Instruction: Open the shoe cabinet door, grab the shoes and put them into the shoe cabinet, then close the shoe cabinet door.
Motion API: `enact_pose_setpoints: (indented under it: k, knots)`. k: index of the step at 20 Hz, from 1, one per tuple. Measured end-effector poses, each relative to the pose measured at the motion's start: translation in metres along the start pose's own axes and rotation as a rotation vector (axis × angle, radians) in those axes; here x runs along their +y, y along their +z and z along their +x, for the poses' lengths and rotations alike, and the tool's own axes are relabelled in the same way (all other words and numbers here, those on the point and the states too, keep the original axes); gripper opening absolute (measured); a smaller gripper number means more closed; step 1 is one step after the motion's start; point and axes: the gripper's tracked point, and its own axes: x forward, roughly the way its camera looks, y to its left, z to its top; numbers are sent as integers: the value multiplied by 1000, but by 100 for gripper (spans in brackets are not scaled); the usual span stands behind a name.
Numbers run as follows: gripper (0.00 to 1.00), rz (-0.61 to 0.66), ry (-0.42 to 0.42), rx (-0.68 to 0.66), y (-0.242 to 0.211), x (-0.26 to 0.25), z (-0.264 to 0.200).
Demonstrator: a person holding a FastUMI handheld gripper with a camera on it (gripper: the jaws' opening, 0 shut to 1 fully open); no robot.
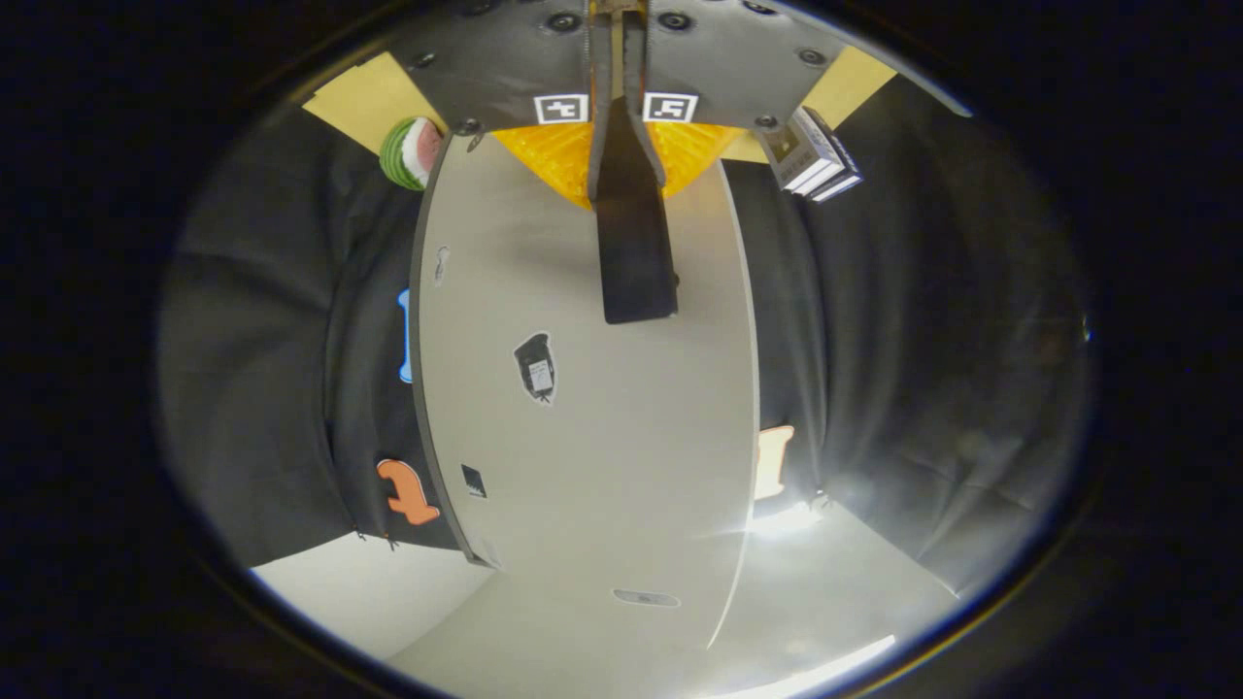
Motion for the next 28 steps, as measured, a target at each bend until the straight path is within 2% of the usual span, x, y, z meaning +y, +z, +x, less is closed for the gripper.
enact_pose_setpoints:
  k: [17,23,28]
  knots:
    - [6,-28,139,56,9,-79,-61]
    - [6,-57,155,71,17,-122,-76]
    - [5,-86,128,62,22,-161,-85]
